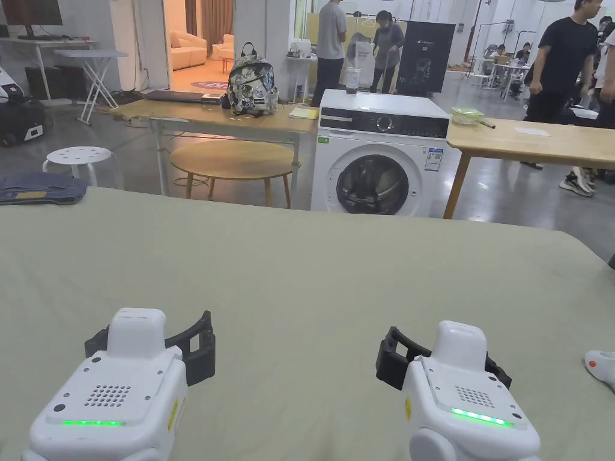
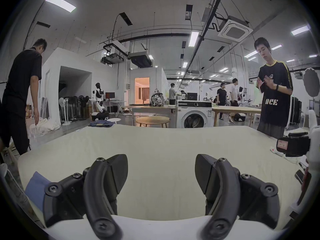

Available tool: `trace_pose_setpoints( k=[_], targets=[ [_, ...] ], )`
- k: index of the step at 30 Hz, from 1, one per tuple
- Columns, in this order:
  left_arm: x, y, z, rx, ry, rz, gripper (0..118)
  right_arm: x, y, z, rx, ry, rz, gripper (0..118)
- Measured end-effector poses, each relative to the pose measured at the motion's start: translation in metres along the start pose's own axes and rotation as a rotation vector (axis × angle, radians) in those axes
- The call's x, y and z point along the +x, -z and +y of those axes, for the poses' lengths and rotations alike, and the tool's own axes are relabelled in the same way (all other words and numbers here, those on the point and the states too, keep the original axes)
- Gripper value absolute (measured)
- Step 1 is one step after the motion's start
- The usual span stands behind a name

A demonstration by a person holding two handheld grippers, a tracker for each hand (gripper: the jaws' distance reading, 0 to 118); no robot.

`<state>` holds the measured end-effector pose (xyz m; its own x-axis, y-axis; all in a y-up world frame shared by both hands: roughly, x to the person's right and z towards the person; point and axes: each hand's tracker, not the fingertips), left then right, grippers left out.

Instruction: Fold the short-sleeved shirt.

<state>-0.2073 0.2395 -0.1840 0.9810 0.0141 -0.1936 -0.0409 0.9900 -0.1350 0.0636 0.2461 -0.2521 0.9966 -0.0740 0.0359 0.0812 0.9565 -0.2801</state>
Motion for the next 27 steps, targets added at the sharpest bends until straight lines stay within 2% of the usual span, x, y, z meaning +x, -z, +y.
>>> trace_pose_setpoints(
  k=[3, 9, 20, 27],
  targets=[
    [0.000, 0.001, 0.000, -0.004, 0.007, -0.002, 81, -0.001, -0.001, -0.001, 0.005, -0.007, -0.012, 97],
    [0.000, 0.000, -0.002, -0.006, 0.023, -0.002, 81, -0.003, -0.004, -0.001, -0.002, 0.003, 0.028, 97],
    [-0.005, 0.001, -0.006, -0.018, 0.019, 0.013, 81, -0.010, -0.004, 0.001, -0.008, -0.049, 0.045, 97],
    [-0.005, 0.003, -0.008, -0.018, 0.040, 0.019, 81, -0.013, -0.002, -0.003, -0.007, -0.080, 0.002, 97]
  ],
)
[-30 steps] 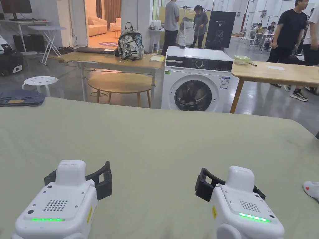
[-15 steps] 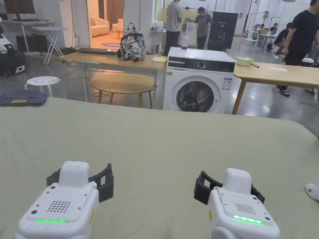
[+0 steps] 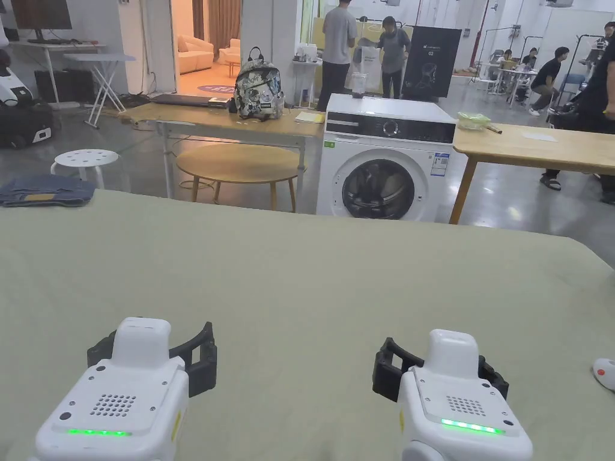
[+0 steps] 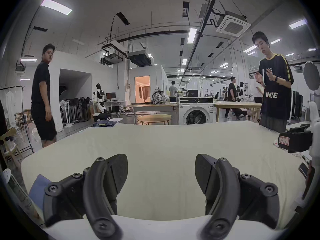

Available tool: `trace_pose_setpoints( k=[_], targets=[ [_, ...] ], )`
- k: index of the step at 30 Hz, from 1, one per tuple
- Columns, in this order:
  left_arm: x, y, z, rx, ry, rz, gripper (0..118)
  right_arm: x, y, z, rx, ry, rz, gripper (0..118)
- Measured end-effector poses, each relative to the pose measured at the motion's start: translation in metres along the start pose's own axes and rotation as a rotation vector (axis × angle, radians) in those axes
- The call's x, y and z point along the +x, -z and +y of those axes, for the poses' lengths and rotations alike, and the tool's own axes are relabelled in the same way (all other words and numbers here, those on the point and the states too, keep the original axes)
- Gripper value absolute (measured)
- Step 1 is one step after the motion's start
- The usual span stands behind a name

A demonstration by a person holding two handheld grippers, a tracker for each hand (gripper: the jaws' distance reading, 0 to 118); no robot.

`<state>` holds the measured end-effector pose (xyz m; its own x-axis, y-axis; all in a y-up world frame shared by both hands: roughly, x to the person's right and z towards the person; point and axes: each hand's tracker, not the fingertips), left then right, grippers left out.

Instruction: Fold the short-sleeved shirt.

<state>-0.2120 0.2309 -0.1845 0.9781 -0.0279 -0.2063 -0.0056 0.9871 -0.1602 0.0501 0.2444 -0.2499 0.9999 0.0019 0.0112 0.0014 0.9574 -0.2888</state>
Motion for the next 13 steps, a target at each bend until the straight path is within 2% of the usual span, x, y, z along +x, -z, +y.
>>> trace_pose_setpoints(
  k=[8, 10, 13],
  targets=[
    [0.0030, 0.0019, 0.0004, 0.000, 0.020, 0.005, 81, 0.0009, 0.0031, 0.0004, -0.008, -0.019, -0.013, 96],
    [0.0038, 0.0027, 0.0002, -0.001, 0.024, -0.001, 81, 0.0040, 0.0053, 0.0033, -0.050, 0.013, 0.032, 96],
    [0.0044, 0.0039, 0.0003, -0.003, 0.021, -0.005, 81, 0.0043, 0.0047, 0.0045, -0.039, 0.017, 0.021, 96]
  ],
)
